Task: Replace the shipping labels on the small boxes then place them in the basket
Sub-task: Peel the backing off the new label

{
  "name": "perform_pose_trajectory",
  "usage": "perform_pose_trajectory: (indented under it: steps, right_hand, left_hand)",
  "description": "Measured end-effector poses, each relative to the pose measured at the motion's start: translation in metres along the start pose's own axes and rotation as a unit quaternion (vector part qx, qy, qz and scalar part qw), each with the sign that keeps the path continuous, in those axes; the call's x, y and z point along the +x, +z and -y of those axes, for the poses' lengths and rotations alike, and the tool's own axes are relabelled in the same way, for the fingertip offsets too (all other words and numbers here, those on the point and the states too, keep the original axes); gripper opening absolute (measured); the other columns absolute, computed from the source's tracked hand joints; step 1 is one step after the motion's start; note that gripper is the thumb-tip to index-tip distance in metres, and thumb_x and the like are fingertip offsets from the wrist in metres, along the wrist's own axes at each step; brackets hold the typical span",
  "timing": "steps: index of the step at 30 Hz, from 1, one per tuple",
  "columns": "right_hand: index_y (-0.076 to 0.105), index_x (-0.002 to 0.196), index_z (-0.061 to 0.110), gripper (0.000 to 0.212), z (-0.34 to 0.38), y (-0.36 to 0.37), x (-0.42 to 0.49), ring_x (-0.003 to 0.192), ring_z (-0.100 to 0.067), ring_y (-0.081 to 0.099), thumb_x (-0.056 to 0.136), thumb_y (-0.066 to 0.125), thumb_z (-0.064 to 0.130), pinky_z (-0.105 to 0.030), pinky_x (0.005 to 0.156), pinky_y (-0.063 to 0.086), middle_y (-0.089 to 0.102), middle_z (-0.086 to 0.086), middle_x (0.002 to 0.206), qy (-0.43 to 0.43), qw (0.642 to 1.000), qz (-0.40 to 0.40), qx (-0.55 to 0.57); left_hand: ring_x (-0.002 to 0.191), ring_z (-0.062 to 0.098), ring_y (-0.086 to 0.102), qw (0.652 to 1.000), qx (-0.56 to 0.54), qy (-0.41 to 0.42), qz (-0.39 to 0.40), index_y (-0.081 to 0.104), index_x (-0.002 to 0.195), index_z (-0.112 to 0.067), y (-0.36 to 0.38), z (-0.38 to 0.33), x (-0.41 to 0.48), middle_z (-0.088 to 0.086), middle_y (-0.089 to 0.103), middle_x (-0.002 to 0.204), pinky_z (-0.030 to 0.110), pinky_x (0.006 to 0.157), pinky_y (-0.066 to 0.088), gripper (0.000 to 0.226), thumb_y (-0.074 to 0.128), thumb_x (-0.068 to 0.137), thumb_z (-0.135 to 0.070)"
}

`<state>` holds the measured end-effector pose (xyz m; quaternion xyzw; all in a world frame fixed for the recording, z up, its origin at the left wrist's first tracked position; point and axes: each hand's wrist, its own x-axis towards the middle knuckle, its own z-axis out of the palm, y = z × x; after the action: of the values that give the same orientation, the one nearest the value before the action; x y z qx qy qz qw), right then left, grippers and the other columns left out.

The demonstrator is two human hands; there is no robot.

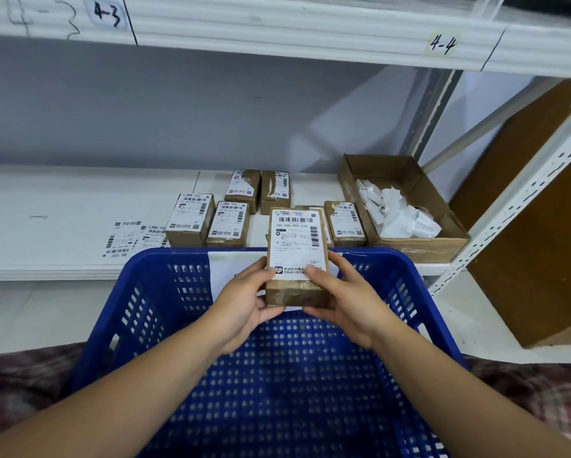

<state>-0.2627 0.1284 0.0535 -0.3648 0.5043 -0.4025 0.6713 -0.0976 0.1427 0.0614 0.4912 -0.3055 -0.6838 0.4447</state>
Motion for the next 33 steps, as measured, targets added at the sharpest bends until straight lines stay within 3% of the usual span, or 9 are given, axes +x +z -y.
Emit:
perform_pose_trajectory:
  steps: [4, 7, 10, 14, 20, 23, 24, 28, 33]
  right_hand:
    - [0.045, 0.127, 0.022, 0.046, -0.005, 0.000, 0.003, 0.100, -0.020, 0.070, 0.088, 0.070, 0.026, -0.037, 0.083, 0.059, 0.069, -0.006, 0.114, 0.008, 0.999, -0.033, -0.022]
    - [0.047, 0.127, 0.023, 0.044, -0.007, -0.002, 0.008, 0.101, -0.018, 0.068, 0.089, 0.069, 0.028, -0.038, 0.087, 0.057, 0.068, -0.003, 0.115, 0.014, 0.996, -0.045, -0.071]
    - [0.045, 0.133, 0.026, 0.048, -0.009, -0.002, 0.015, 0.105, -0.015, 0.064, 0.090, 0.068, 0.025, -0.035, 0.091, 0.052, 0.066, 0.001, 0.118, 0.009, 0.990, -0.043, -0.131]
    - [0.043, 0.139, 0.023, 0.055, -0.009, -0.001, 0.033, 0.105, -0.015, 0.064, 0.091, 0.067, 0.014, -0.021, 0.075, 0.050, 0.066, -0.003, 0.122, -0.011, 0.984, -0.041, -0.176]
    - [0.045, 0.137, 0.022, 0.052, -0.006, 0.006, 0.075, 0.106, -0.023, 0.064, 0.091, 0.068, 0.020, -0.042, 0.093, 0.055, 0.065, -0.009, 0.121, -0.035, 0.978, -0.083, -0.186]
    - [0.040, 0.143, 0.022, 0.059, -0.004, 0.012, 0.103, 0.108, -0.024, 0.063, 0.091, 0.068, 0.026, -0.046, 0.093, 0.054, 0.062, -0.006, 0.125, -0.047, 0.970, -0.095, -0.217]
    - [0.039, 0.144, 0.022, 0.061, -0.004, 0.014, 0.113, 0.112, -0.025, 0.061, 0.091, 0.068, 0.027, -0.047, 0.096, 0.053, 0.059, -0.007, 0.130, -0.049, 0.969, -0.096, -0.222]
    - [0.037, 0.147, 0.020, 0.064, 0.000, 0.020, 0.152, 0.124, -0.027, 0.054, 0.091, 0.067, 0.027, -0.048, 0.100, 0.050, 0.052, -0.006, 0.142, -0.044, 0.965, -0.111, -0.232]
    - [0.040, 0.146, 0.020, 0.059, -0.001, 0.022, 0.191, 0.123, -0.028, 0.055, 0.093, 0.065, 0.022, -0.047, 0.100, 0.050, 0.054, -0.004, 0.140, -0.018, 0.966, -0.132, -0.221]
  left_hand:
    - [0.099, 0.018, 0.065, 0.998, 0.052, 0.018, -0.008, 0.060, 0.115, -0.026, -0.004, 0.001, 0.008, -0.001, 0.069, 0.108, 0.033, 0.085, 0.053, 0.027, 0.041, 0.099, -0.015]
    - [0.092, 0.006, 0.064, 0.986, 0.148, 0.068, -0.033, 0.057, 0.108, -0.034, -0.007, 0.004, 0.014, -0.012, 0.067, 0.103, 0.021, 0.072, 0.054, 0.031, 0.042, 0.098, -0.008]
    - [0.100, 0.012, 0.063, 0.964, 0.232, 0.109, -0.066, 0.052, 0.122, -0.031, -0.011, 0.006, 0.027, -0.009, 0.063, 0.112, 0.034, 0.089, 0.052, 0.037, 0.046, 0.096, -0.006]
    - [0.107, 0.015, 0.059, 0.952, 0.262, 0.121, -0.106, 0.051, 0.130, -0.022, -0.016, 0.008, 0.052, -0.003, 0.061, 0.121, 0.037, 0.094, 0.049, 0.040, 0.052, 0.093, -0.006]
    - [0.107, 0.010, 0.054, 0.951, 0.246, 0.144, -0.118, 0.050, 0.133, -0.016, -0.027, 0.006, 0.093, -0.003, 0.056, 0.119, 0.020, 0.081, 0.043, 0.047, 0.065, 0.088, -0.020]
    - [0.109, 0.012, 0.054, 0.945, 0.255, 0.167, -0.115, 0.052, 0.132, -0.014, -0.035, 0.002, 0.113, 0.003, 0.059, 0.127, 0.023, 0.087, 0.043, 0.045, 0.064, 0.089, -0.022]
    - [0.114, 0.015, 0.053, 0.931, 0.287, 0.181, -0.133, 0.053, 0.131, -0.014, -0.039, 0.002, 0.120, 0.004, 0.057, 0.129, 0.027, 0.093, 0.042, 0.044, 0.063, 0.090, -0.025]
    - [0.131, 0.028, 0.036, 0.814, 0.457, 0.248, -0.260, 0.063, 0.120, -0.015, -0.065, -0.007, 0.149, 0.009, 0.051, 0.135, 0.038, 0.110, 0.021, 0.031, 0.055, 0.094, -0.029]
    - [0.133, 0.035, 0.032, 0.735, 0.581, 0.244, -0.250, 0.056, 0.129, -0.009, -0.105, -0.009, 0.172, 0.018, 0.048, 0.138, 0.040, 0.113, 0.016, 0.042, 0.061, 0.088, -0.018]
